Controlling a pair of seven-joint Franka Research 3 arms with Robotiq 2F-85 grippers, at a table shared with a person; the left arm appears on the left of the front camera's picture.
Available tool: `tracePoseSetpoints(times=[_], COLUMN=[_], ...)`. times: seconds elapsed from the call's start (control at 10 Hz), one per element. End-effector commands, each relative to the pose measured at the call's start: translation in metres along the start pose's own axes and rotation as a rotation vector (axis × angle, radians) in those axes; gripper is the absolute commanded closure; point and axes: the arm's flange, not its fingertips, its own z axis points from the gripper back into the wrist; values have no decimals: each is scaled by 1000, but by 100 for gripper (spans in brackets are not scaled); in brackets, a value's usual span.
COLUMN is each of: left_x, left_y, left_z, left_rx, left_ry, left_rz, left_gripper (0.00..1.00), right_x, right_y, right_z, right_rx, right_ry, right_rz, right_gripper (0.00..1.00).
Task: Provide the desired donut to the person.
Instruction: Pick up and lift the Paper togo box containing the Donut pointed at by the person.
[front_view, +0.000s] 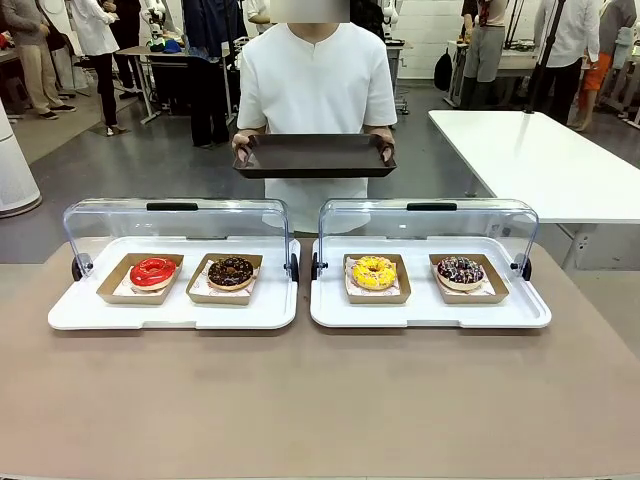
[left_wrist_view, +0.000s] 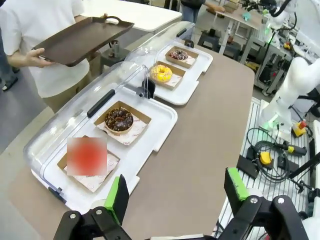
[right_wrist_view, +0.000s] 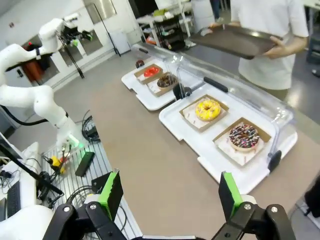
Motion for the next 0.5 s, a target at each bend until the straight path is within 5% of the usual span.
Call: tracePoseSetpoints(times=[0.0,0.4], left_x=[-6,-18], left_y=[4,25], left_z=[7,10], left_rx=[-46,-88], left_ry=[40,3], left_rz=[-85,-185], left_gripper=[0,0], right_x=[4,5], right_y=[4,2], right_z=[-1,-14], right_rx=[5,21], right_ry=[7,29], right_rz=[24,22], right_gripper=[0,0])
